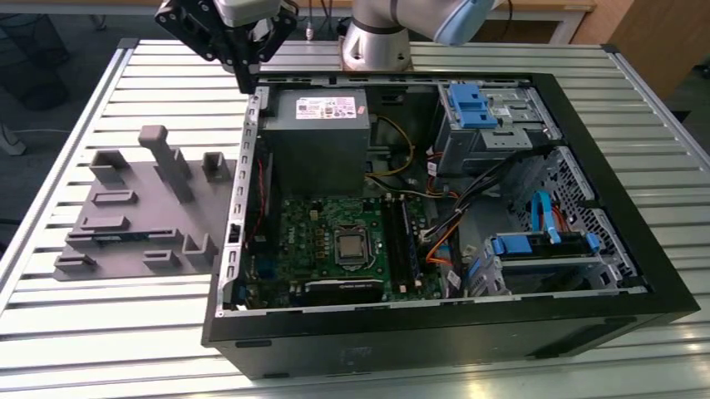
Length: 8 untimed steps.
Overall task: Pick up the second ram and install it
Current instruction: 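Reach for the second ram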
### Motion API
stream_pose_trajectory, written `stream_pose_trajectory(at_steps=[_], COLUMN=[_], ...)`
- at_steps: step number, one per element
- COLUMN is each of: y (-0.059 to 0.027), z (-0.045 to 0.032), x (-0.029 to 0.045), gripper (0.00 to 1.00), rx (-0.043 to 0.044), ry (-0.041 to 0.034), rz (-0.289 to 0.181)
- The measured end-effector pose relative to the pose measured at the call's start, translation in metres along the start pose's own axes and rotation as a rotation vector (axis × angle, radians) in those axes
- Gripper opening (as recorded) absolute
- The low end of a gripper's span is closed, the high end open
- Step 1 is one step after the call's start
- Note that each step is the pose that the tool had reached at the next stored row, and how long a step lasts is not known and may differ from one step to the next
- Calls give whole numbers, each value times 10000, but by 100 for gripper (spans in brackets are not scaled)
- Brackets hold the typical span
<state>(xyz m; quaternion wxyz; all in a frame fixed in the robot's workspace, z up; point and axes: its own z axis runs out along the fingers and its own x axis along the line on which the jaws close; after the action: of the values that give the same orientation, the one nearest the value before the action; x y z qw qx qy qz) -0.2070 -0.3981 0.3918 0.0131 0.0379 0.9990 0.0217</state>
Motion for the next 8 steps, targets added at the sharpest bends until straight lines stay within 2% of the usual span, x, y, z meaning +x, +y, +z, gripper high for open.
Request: stream_pose_trajectory(at_steps=[3,8], y=[-2,-10], z=[0,-2], x=[26,120], gripper=[11,11], rx=[0,0], ry=[0,-1], rz=[0,0])
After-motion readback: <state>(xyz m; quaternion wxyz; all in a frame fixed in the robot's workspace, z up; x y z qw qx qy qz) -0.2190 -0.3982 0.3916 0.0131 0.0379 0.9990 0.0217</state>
